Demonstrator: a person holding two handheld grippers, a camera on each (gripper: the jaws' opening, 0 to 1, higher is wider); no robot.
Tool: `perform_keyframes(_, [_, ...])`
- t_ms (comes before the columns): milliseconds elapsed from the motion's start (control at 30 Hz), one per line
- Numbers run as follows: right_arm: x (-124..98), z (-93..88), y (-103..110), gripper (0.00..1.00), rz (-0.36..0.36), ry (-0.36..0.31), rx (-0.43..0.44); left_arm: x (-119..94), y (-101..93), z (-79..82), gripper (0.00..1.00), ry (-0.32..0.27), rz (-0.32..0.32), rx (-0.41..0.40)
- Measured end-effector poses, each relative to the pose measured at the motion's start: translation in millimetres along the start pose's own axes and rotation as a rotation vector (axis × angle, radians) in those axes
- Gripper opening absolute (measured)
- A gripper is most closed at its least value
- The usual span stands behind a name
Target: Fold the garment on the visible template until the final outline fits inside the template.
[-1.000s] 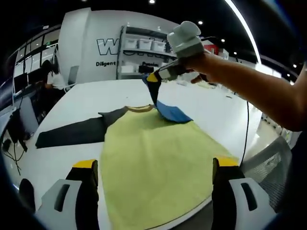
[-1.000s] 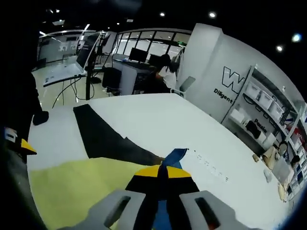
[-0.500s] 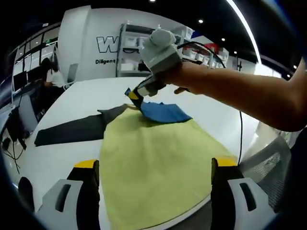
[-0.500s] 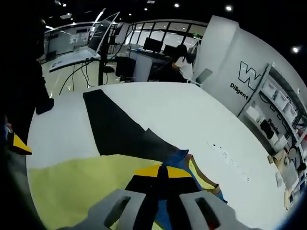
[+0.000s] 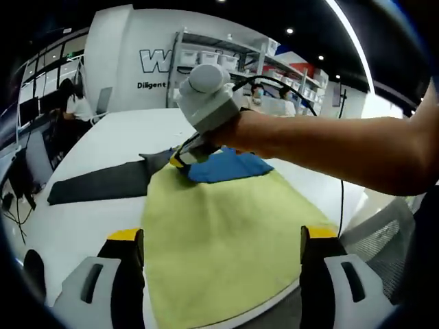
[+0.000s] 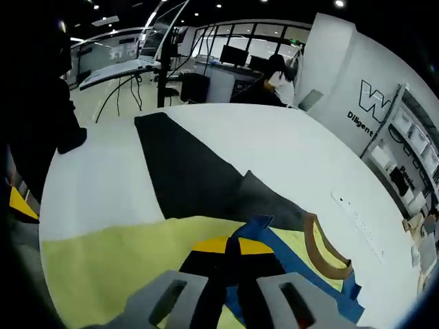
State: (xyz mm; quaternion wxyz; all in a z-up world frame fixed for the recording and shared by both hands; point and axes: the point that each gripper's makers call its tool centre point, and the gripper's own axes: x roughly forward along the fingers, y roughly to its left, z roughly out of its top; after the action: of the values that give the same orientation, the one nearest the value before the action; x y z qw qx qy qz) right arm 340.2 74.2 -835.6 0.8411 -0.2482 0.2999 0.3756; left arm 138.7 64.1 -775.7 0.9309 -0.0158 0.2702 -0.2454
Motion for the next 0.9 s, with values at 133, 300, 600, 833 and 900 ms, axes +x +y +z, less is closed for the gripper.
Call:
perform_keyframes(133, [7, -4.5, 9, 0.00, 0.040, -0.005, 0.054, 0, 0.5, -0.9, 0.90, 0.003, -0.002, -0.003])
perform_keyframes(300, [14, -10.3, 19, 0.04, 0.096, -0.011, 0.130, 0, 1.3, -1.7, 0.90, 0.004, -0.001, -0.005])
perform_keyframes(600, [15, -11.4, 28, 0.02, 0.127, -0.009, 0.139, 0, 1.2, -3.3, 0.89, 0.008, -0.002, -0.005])
perform_keyframes(833, [0, 5.3, 31, 0.00, 0.140, -0.061, 0.121, 1, 0.1, -5.6, 0.88, 0.017, -0.006, -0.004])
perform_keyframes(900, [1, 5.8, 27, 0.00, 0.132, -0.063, 0.119, 1, -1.2, -6.5, 0.88, 0.021, -0.010, -0.001])
